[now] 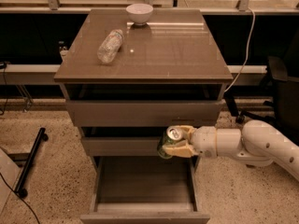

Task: Place green can into bottom drawer

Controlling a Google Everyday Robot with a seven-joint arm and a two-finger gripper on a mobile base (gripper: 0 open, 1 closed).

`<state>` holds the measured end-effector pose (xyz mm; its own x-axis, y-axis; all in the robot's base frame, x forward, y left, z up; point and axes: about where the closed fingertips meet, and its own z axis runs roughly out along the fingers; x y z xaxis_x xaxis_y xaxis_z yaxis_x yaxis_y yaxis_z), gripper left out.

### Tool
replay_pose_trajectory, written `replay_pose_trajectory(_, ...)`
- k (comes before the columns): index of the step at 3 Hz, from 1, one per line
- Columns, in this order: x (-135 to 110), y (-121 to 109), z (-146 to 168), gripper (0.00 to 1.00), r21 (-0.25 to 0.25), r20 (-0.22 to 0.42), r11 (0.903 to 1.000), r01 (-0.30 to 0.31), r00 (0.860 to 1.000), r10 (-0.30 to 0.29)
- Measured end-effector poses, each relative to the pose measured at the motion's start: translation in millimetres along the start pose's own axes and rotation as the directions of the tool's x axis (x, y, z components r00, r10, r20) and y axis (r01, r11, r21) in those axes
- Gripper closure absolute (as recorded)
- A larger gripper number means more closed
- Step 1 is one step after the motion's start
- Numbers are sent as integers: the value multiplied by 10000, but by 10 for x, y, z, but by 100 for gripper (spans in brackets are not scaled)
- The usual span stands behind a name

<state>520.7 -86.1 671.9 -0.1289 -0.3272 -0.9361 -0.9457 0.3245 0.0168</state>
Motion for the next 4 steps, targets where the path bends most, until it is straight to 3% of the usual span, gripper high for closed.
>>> replay_pose_trajectory(1, 292, 26, 206, 100, -33, 250, 10000, -78, 9997, 79)
replay_pose_trajectory(2, 762, 62, 435, 100, -123, 505, 9976, -683, 9963, 689)
replay_pose_trajectory(3, 1077, 81, 530, 100, 21, 545, 9934, -1148, 9919, 1146)
replay_pose_trajectory(4, 1480, 73, 604, 100, 188, 534, 9834, -1804, 9824, 1792)
